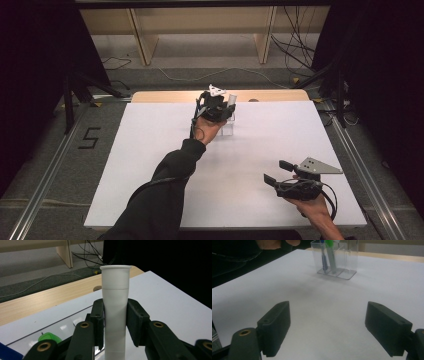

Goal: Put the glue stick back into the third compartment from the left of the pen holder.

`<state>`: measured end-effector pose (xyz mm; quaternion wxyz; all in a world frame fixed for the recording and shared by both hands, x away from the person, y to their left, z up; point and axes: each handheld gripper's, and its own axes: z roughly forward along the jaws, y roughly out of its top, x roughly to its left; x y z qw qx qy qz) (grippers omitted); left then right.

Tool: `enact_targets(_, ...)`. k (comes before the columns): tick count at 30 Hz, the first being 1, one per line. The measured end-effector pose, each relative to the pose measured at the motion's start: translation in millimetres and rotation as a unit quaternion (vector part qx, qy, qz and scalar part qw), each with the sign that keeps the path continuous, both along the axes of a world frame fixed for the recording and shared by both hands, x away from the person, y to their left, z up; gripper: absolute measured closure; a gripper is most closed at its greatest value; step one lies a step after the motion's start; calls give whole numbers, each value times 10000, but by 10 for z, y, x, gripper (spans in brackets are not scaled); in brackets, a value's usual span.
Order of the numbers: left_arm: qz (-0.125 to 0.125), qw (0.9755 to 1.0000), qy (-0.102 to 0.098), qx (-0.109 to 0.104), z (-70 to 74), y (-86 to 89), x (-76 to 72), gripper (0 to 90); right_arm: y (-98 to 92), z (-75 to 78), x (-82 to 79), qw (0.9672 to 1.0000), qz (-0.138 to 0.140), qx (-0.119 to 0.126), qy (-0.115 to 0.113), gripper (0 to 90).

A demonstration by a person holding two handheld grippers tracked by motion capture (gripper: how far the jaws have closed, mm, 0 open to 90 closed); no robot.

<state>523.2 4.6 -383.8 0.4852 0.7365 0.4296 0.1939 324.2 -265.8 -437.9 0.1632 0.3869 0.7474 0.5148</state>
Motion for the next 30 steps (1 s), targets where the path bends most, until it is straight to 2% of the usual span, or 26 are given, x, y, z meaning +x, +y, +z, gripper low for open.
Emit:
enact_targets(3, 83, 10000, 6, -28, -10, -6, 25, 687, 1, 1, -1, 10000, 5, 2, -4, 213)
enact_targets(6, 133, 9999, 7, 45, -18, -9, 56, 687, 3, -4, 1, 10000, 9, 2, 3, 213)
enact_targets(8, 202, 9998, 10, -9, -26, -22, 79, 687, 5, -2, -2, 10000, 12, -2, 12, 213)
enact_targets(14, 266, 9996, 41, -34, -56, -39, 128, 687, 7, -6, 1, 10000, 35, 9, -10, 213)
enact_targets(30, 373, 9992, 58, 97, -149, -79, 198, 686, 9, -13, 3, 10000, 62, 8, 15, 213)
